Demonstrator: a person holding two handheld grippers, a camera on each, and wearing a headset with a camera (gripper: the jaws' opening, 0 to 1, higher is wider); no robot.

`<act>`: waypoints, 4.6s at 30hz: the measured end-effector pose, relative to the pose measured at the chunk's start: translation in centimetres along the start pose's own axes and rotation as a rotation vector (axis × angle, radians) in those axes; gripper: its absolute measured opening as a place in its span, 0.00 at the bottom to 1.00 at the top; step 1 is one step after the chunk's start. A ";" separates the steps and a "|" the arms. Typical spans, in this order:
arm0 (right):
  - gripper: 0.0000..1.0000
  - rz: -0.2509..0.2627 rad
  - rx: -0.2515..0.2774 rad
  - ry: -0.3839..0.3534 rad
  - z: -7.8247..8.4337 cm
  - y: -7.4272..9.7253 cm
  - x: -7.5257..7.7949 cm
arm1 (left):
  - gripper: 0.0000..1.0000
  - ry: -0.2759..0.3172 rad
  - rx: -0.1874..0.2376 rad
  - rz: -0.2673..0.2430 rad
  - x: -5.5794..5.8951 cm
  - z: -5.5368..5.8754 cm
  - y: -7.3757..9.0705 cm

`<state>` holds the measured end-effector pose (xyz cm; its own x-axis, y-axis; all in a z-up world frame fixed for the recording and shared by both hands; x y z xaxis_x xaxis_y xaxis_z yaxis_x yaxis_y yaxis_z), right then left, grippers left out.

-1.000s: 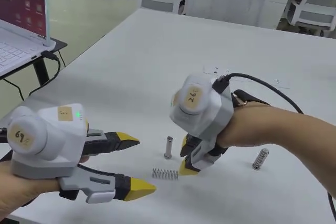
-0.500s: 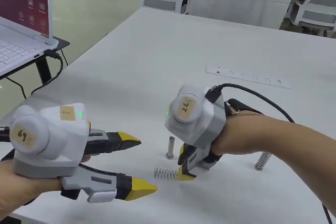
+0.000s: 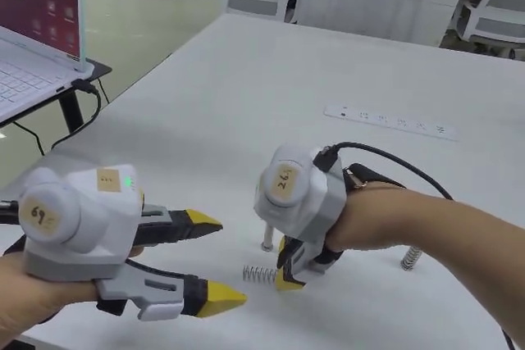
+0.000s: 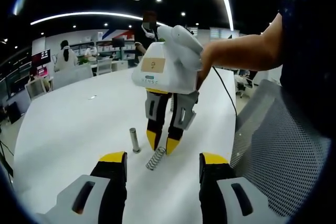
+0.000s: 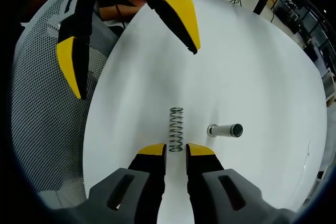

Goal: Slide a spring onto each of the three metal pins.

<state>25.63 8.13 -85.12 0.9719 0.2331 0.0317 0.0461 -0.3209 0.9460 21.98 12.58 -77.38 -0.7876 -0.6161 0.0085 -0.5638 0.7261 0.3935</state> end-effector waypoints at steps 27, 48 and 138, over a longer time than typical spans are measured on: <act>0.08 -0.006 0.020 0.019 -0.5 1.4 -0.9 | 0.47 -0.005 -0.017 0.008 0.3 0.5 -0.1; 0.08 -0.016 0.086 0.027 -1.6 6.5 -2.9 | 0.37 -0.045 0.009 0.063 1.1 -1.0 -1.1; 0.09 0.002 0.135 0.045 -1.3 8.2 -3.7 | 0.02 -0.144 0.094 0.194 4.0 -5.3 -1.6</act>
<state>22.09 5.77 -77.03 0.9608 0.2724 0.0510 0.0776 -0.4411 0.8941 21.08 7.37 -73.14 -0.9067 -0.4178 -0.0579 -0.4142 0.8557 0.3103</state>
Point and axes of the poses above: the centre of the closed fingertips' face, and the gripper's own axes: y roughly backward along the fingers, x roughly to its right, z roughly out of its underside, the point moved 1 cm from there along y, roughly backward along the fingers, and after that the axes turned 1 degree about x, right-handed, at the moved point
